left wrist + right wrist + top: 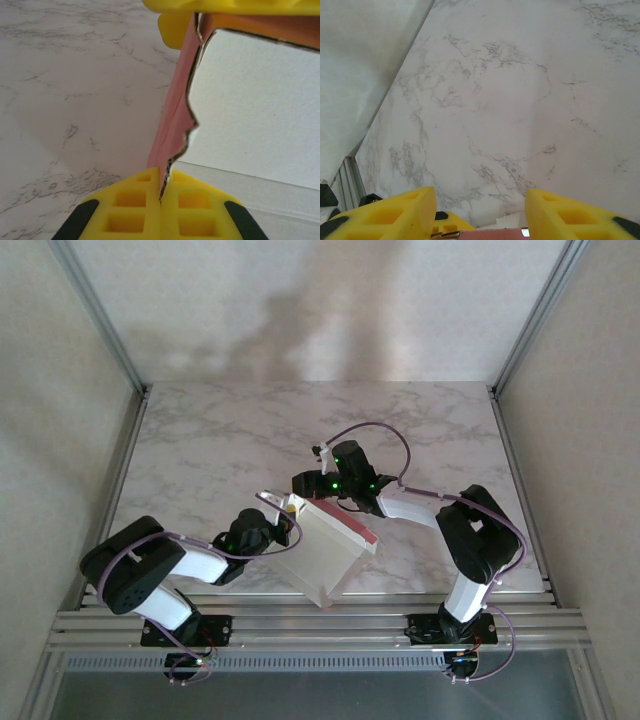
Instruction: Fold the paper box
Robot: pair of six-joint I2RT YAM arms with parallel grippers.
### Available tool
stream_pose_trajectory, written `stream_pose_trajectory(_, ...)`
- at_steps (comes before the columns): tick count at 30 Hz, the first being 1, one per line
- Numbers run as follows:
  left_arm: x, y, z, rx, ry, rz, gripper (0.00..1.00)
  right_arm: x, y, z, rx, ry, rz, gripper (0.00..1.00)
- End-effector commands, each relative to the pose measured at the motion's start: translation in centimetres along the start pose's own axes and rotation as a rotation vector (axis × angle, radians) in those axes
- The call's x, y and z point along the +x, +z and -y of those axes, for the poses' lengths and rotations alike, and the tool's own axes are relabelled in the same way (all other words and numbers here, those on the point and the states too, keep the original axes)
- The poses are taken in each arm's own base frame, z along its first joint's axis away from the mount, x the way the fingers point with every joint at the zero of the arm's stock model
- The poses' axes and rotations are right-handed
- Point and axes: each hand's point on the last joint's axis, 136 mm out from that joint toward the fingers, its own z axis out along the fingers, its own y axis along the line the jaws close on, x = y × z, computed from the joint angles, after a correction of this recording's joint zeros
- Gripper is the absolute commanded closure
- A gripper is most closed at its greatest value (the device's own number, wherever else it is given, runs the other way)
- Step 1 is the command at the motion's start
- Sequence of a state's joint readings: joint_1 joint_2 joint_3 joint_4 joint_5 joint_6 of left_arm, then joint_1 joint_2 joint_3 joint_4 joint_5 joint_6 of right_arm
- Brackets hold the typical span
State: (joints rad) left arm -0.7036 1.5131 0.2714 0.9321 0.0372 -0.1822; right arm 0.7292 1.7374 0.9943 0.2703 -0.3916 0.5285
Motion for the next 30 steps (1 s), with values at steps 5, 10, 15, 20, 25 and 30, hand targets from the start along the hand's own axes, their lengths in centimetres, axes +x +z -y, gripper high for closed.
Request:
stream_pose_trajectory(5,2.5,-0.7,0.1,-0.004,0.027,-0.142,0.78,2.4,0.4,1.6,0.041,0.015,-0.077,0.51)
stream_pose_trajectory(10,1.0,-1.3,0.4,0.002,0.021,-0.109,0.68,2.6,0.3,1.7,0.043,0.01,-0.078,0.52)
stream_pose_trajectory(15,-0.8,-2.4,1.1,0.027,0.003,-0.079,0.62,2.6,0.2,1.7,0.044,0.011,-0.076,0.52)
stream_pose_trajectory(20,-2.4,-3.7,1.7,0.059,-0.042,-0.066,0.56,2.5,0.2,1.6,0.042,0.01,-0.075,0.53)
stream_pose_trajectory(25,-3.1,-5.1,1.1,0.071,-0.133,-0.069,0.52,2.3,0.2,1.3,0.03,0.01,-0.071,0.53)
stream_pose_trajectory(30,-3.0,-5.6,-1.1,0.066,-0.254,-0.059,0.54,2.3,0.2,1.2,0.024,0.01,-0.069,0.53)
